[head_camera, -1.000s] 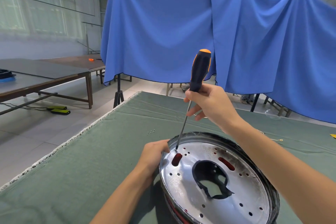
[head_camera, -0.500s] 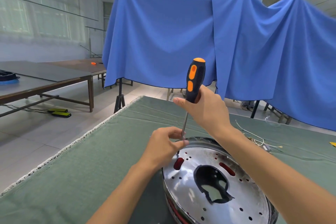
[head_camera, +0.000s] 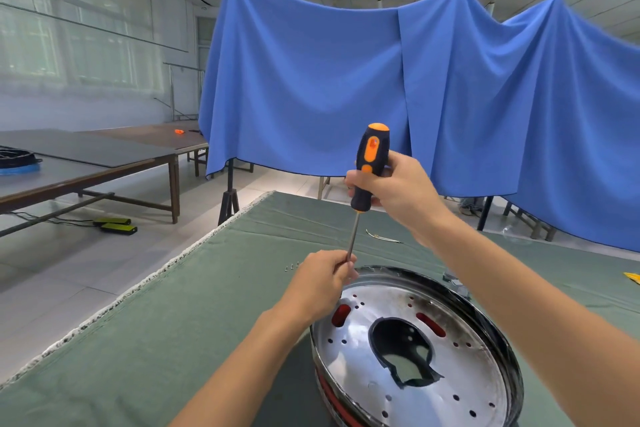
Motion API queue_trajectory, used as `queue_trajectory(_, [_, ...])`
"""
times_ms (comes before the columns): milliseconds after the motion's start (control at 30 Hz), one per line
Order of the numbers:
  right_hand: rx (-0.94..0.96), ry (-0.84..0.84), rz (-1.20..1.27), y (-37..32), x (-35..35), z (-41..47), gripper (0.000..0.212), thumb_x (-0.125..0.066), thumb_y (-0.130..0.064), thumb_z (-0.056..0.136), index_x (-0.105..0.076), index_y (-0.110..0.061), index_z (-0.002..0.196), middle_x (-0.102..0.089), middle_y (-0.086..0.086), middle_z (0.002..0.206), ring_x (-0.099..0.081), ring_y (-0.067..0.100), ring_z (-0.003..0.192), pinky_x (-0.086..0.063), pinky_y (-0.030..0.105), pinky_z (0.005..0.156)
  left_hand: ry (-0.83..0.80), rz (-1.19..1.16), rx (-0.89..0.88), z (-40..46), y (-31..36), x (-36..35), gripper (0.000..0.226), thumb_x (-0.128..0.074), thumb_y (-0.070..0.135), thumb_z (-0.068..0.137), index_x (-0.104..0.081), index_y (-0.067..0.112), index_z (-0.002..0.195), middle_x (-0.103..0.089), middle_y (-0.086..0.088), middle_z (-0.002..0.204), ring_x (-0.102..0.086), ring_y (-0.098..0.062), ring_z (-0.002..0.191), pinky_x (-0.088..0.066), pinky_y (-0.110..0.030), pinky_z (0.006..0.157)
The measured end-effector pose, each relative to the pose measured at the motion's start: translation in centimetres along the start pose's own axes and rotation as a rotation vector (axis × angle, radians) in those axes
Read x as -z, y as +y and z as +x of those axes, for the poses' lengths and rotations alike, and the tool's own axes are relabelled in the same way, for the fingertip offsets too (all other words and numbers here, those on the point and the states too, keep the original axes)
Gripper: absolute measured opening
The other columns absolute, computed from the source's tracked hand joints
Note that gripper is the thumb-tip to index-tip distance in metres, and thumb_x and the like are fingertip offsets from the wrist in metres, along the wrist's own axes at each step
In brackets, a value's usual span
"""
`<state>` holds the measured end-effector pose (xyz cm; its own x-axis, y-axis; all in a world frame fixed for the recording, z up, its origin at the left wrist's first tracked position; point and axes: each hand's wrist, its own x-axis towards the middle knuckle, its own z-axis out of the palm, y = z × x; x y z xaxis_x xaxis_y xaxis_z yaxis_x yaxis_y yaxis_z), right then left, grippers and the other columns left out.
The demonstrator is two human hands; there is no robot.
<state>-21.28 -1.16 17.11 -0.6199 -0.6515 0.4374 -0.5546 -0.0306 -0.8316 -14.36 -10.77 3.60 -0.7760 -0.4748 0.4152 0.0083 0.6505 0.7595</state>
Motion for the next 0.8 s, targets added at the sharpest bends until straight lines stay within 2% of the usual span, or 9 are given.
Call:
queue_trajectory(67, [0.027, 0.080, -0.100, 0.3, -0.5, 0.0, 0.029, -0.077, -0.026, 0.078, -0.056, -0.010, 0.089, -0.068, 0.005, 0.082, -0.066, 0.022, 0.080, -0.055, 0.048, 0.081, 0.077, -0.053, 0.001, 0.0, 0.1, -0.2, 0.011, -0.064, 0.019, 0.089, -0.071, 0.011, 0.093, -0.073, 0.000, 0.082, -0.068, -0.013, 0.080, -0.053, -0.032, 0.080])
queue_trajectory(133, [0.038, 0.170, -0.218, 0.6, -0.9, 0.0, 0.037, -0.077, -0.039, 0.074, -0.053, -0.016, 0.090, -0.060, -0.009, 0.070, -0.059, 0.009, 0.070, -0.051, 0.038, 0.072, 0.168, -0.151, 0.002, 0.2, 0.1, -0.3, 0.009, -0.071, 0.018, 0.083, -0.073, 0.012, 0.076, -0.071, 0.002, 0.067, -0.068, -0.012, 0.067, -0.054, -0.032, 0.072])
queue_trajectory(233, [0.064, 0.216, -0.305, 0.5, -1.1, -0.1, 0.043, -0.072, -0.048, 0.076, -0.048, -0.017, 0.095, -0.055, -0.013, 0.069, -0.055, 0.001, 0.062, -0.045, 0.033, 0.066, 0.180, -0.191, -0.026, 0.3, -0.3, -0.4, 0.017, -0.069, 0.016, 0.085, -0.075, 0.009, 0.070, -0.071, 0.002, 0.062, -0.068, -0.014, 0.063, -0.056, -0.038, 0.071])
queue_trajectory(333, [0.066, 0.158, -0.214, -0.1, -0.3, 0.1, 0.039, -0.066, -0.040, 0.082, -0.043, -0.021, 0.107, -0.056, -0.007, 0.081, -0.063, 0.013, 0.075, -0.050, 0.034, 0.066, 0.127, -0.114, -0.072, 0.3, -0.4, -0.5, 0.021, -0.062, 0.017, 0.091, -0.075, 0.008, 0.077, -0.072, 0.001, 0.069, -0.069, -0.014, 0.069, -0.056, -0.039, 0.073])
queue_trajectory(433, [0.054, 0.090, -0.120, -0.6, 0.4, 0.3, 0.039, -0.060, -0.023, 0.087, -0.042, -0.025, 0.122, -0.059, -0.002, 0.086, -0.063, 0.024, 0.084, -0.054, 0.046, 0.078, 0.083, -0.070, -0.064, 0.4, -0.2, -0.4, 0.026, -0.053, 0.018, 0.096, -0.072, 0.005, 0.086, -0.073, 0.000, 0.080, -0.070, -0.010, 0.077, -0.056, -0.036, 0.079])
queue_trajectory(533, [0.114, 0.165, -0.308, -0.7, 0.5, 0.2, 0.040, -0.067, -0.034, 0.083, -0.044, -0.022, 0.113, -0.064, -0.003, 0.085, -0.064, 0.025, 0.082, -0.052, 0.041, 0.075, 0.112, -0.064, -0.030, 0.3, -0.1, -0.4, 0.021, -0.056, 0.018, 0.093, -0.073, 0.008, 0.086, -0.074, 0.000, 0.079, -0.070, -0.014, 0.078, -0.055, -0.037, 0.079])
queue_trajectory(633, [0.131, 0.265, -0.507, -1.0, 0.1, 0.3, 0.046, -0.068, -0.040, 0.080, -0.036, -0.017, 0.105, -0.061, -0.002, 0.087, -0.057, 0.028, 0.078, -0.039, 0.035, 0.062, 0.188, -0.246, 0.070, 0.0, 0.2, -0.6, 0.011, -0.069, 0.014, 0.084, -0.076, 0.015, 0.075, -0.073, 0.002, 0.067, -0.071, -0.013, 0.069, -0.057, -0.034, 0.071])
queue_trajectory(700, [0.151, 0.278, -0.688, -1.4, -0.1, 0.4, 0.046, -0.063, -0.037, 0.085, -0.032, -0.017, 0.112, -0.058, 0.001, 0.092, -0.052, 0.031, 0.076, -0.031, 0.033, 0.061, 0.183, -0.233, 0.075, 0.1, 0.2, -0.6, 0.014, -0.069, 0.016, 0.086, -0.077, 0.016, 0.075, -0.073, 0.004, 0.065, -0.070, -0.008, 0.065, -0.056, -0.030, 0.069])
queue_trajectory(800, [0.220, 0.178, -0.902, -2.3, 0.5, 0.9, 0.046, -0.056, -0.038, 0.089, -0.034, -0.022, 0.126, -0.050, 0.001, 0.111, -0.053, 0.032, 0.080, -0.033, 0.033, 0.068, 0.129, -0.122, 0.048, 0.2, 0.1, -0.6, 0.018, -0.064, 0.022, 0.090, -0.077, 0.015, 0.080, -0.073, 0.007, 0.070, -0.070, -0.005, 0.070, -0.057, -0.035, 0.076])
